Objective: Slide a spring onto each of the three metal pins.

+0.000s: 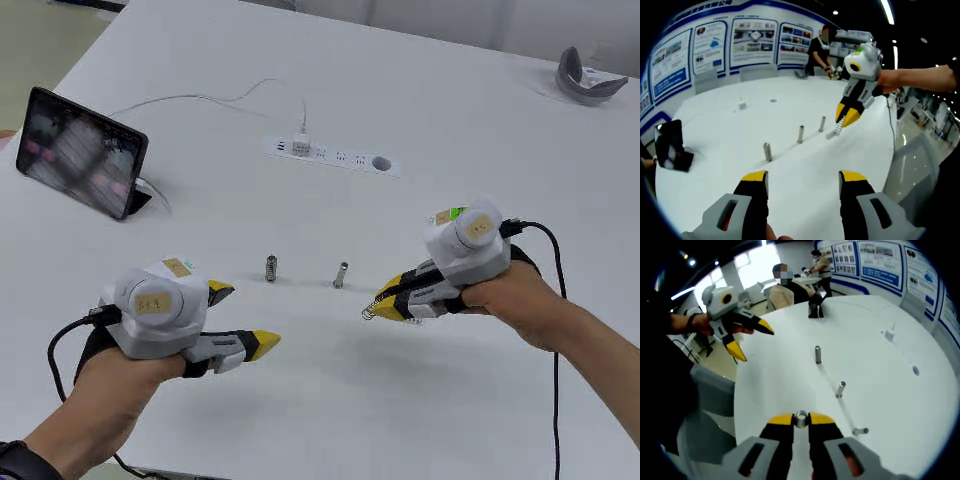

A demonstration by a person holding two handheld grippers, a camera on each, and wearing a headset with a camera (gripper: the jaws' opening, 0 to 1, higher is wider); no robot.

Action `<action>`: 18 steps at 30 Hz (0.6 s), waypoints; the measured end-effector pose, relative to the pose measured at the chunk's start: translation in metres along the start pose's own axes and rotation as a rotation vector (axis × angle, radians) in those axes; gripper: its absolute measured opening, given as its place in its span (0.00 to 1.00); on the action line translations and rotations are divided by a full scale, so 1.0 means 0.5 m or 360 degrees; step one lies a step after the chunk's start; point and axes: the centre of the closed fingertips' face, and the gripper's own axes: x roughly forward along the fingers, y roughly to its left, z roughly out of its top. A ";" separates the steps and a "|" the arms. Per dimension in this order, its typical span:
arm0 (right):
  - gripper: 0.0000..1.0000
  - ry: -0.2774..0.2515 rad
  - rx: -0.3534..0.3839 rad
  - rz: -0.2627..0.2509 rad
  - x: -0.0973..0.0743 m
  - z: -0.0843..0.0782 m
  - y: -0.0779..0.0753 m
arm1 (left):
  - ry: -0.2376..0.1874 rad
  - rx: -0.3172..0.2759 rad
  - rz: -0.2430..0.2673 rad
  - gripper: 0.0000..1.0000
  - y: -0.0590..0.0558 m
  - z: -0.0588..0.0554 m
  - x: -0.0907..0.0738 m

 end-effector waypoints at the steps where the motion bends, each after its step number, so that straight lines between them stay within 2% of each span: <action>1: 0.12 0.0003 0.0004 0.0001 0.002 0.000 -0.003 | 0.0001 -0.0003 0.0004 0.59 0.000 -0.001 -0.002; 18: 0.12 0.0051 -0.0034 -0.0065 0.007 0.021 -0.067 | 0.0016 -0.0087 0.0068 0.69 0.023 -0.023 -0.030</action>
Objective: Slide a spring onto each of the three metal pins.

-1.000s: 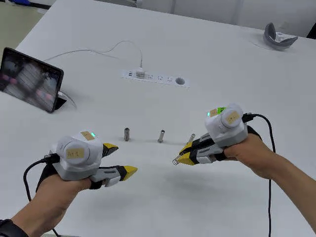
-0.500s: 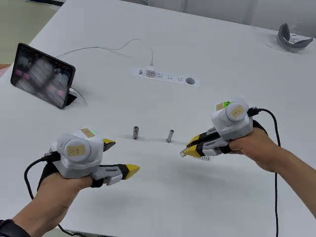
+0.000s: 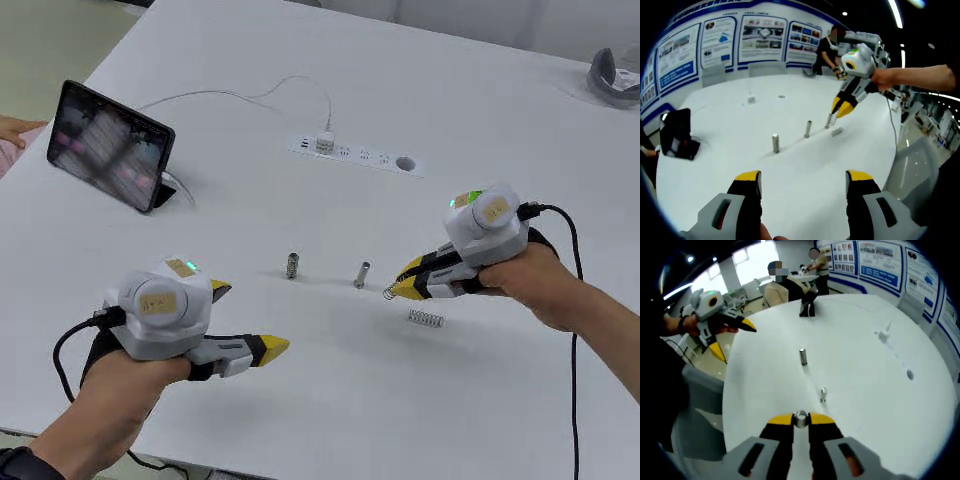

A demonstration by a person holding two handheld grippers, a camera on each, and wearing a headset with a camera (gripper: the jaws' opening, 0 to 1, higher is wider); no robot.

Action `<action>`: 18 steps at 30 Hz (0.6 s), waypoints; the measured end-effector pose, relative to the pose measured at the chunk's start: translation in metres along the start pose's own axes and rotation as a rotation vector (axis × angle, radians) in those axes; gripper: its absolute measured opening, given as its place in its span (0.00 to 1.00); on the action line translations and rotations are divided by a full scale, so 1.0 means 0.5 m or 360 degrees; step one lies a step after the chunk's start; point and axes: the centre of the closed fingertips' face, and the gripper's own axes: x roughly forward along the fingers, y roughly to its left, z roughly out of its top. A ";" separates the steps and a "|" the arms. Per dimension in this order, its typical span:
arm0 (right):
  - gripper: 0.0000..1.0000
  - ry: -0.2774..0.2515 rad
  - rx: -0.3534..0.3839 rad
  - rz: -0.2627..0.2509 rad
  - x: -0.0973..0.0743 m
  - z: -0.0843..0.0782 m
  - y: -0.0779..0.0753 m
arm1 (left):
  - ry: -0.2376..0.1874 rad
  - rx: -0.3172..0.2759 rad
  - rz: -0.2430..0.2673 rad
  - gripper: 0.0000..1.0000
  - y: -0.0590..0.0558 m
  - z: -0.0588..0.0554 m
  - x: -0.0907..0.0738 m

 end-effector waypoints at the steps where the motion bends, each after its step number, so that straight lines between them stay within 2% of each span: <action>1: 0.12 0.0011 -0.0012 -0.0001 0.002 0.000 -0.004 | 0.0000 -0.0006 0.0002 0.70 0.002 -0.001 -0.001; 8: 0.12 0.0057 -0.0058 -0.0012 0.009 0.007 -0.029 | 0.0005 -0.0028 0.0015 0.71 0.011 -0.006 -0.003; 18: 0.12 0.0067 -0.0096 -0.0033 0.021 0.034 -0.062 | 0.0015 -0.0036 0.0014 0.71 0.017 -0.010 -0.004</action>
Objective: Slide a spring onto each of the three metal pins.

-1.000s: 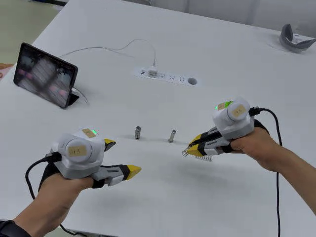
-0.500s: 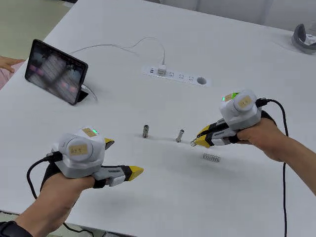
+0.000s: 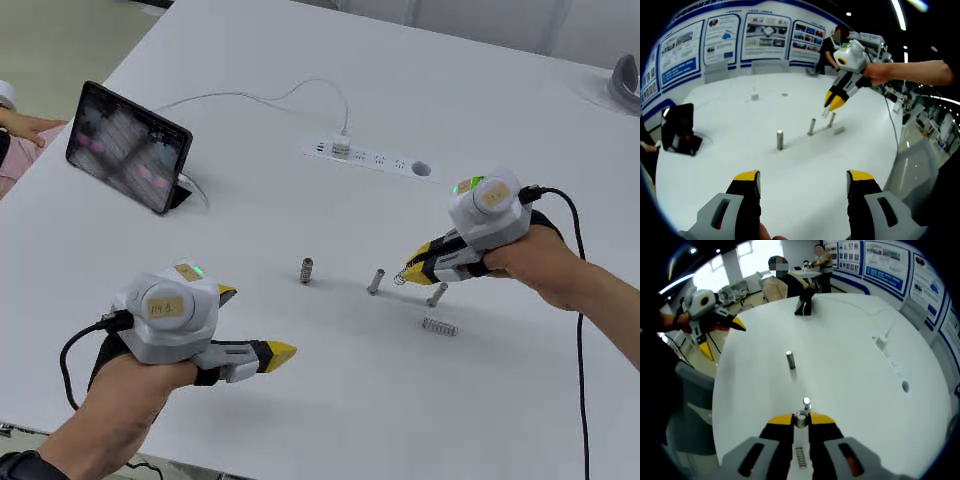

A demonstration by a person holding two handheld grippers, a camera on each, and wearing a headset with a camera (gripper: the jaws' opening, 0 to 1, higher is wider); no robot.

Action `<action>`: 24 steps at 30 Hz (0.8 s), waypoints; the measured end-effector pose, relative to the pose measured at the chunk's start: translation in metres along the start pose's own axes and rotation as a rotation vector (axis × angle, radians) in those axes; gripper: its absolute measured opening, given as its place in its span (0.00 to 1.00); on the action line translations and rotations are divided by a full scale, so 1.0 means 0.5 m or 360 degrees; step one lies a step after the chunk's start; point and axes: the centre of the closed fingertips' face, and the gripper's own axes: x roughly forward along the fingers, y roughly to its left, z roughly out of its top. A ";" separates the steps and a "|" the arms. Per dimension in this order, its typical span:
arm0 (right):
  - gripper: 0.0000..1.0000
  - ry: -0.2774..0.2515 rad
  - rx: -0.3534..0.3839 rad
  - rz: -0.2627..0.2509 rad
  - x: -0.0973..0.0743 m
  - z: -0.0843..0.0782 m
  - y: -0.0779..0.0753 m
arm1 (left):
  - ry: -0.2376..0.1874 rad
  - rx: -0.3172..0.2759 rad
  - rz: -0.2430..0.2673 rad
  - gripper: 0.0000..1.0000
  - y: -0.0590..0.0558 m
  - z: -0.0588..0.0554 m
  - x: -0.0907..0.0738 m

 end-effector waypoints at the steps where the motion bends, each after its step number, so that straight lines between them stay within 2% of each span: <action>1: 0.12 0.0001 -0.0006 -0.0002 0.002 0.003 -0.002 | 0.0001 0.0004 -0.0002 0.71 0.000 0.000 0.000; 15: 0.12 0.0015 -0.0023 0.0005 0.028 0.018 -0.014 | -0.0007 -0.0005 -0.0005 0.71 0.003 0.005 -0.002; 24: 0.12 0.0003 -0.0021 0.0019 0.043 0.029 -0.011 | -0.0007 -0.0007 0.0002 0.71 0.009 0.007 -0.006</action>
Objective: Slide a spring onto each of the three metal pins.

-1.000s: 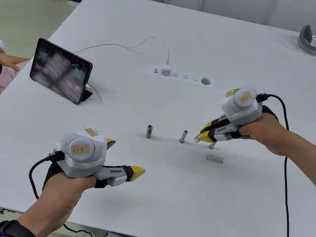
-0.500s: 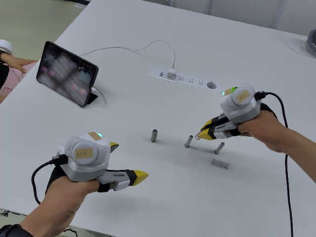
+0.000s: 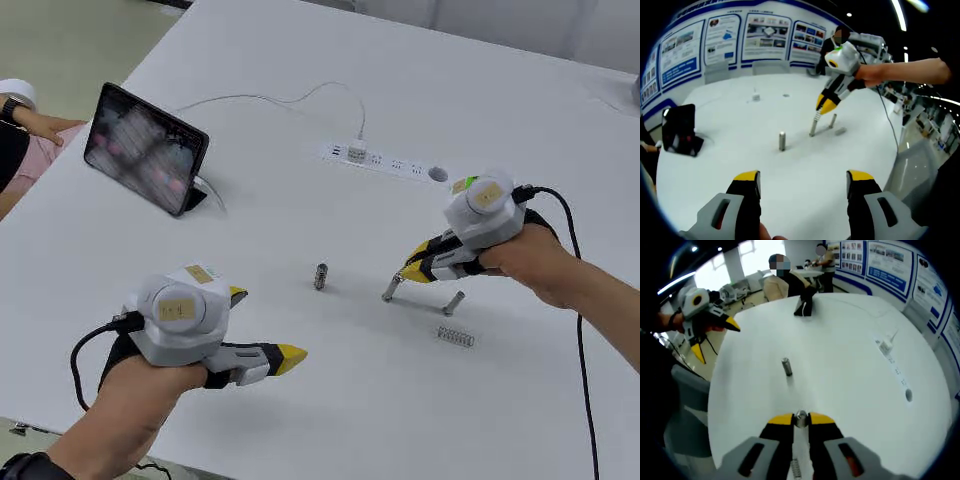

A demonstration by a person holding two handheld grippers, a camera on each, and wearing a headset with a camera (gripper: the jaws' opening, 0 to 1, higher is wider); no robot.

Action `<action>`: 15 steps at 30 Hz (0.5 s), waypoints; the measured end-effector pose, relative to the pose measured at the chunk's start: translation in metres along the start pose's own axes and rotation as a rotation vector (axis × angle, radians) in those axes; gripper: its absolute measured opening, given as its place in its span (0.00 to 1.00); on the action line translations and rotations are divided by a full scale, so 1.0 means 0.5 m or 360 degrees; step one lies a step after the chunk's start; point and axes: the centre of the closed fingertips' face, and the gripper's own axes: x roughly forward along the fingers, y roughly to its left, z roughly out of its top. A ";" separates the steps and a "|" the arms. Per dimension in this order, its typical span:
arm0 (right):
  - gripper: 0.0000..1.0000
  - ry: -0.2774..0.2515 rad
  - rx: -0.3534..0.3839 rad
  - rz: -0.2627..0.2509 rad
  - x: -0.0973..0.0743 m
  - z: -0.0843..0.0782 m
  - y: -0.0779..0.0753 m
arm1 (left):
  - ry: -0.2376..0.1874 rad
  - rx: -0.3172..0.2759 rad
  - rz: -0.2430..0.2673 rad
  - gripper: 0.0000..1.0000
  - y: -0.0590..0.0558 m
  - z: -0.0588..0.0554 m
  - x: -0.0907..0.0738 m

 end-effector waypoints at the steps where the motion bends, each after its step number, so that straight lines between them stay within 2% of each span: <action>1: 0.12 0.0003 0.0001 -0.0002 0.003 0.000 0.000 | 0.0003 0.0002 0.0002 0.71 0.002 -0.002 0.001; 15: 0.12 0.0029 -0.0038 -0.0004 0.015 0.009 0.001 | 0.0013 -0.0011 0.0010 0.70 0.002 -0.014 -0.009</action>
